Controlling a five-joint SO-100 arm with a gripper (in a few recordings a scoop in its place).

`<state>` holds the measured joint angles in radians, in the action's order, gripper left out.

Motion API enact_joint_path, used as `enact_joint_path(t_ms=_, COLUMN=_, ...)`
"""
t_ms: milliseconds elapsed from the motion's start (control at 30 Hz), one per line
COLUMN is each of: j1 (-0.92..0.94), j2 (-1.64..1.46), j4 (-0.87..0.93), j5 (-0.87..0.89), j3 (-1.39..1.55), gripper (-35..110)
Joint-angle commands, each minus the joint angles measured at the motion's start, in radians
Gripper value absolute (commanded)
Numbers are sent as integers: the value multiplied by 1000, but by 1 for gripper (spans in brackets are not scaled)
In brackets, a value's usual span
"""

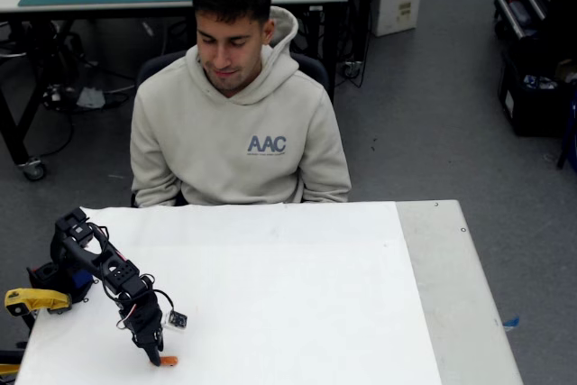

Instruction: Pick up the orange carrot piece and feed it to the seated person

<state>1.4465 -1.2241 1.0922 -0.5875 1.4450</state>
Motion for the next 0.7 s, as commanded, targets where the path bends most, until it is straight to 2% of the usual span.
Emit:
enact_joint_path(t_ms=0, j1=8, j2=-15, j4=6, j5=-15, j3=-84, gripper=18)
enact_joint_path(t_ms=400, j1=11, j2=3, j4=14, j5=-15, j3=-81, gripper=18)
enact_joint_path(t_ms=667, j1=8, j2=12, j4=17, j5=-17, j3=-80, gripper=-4)
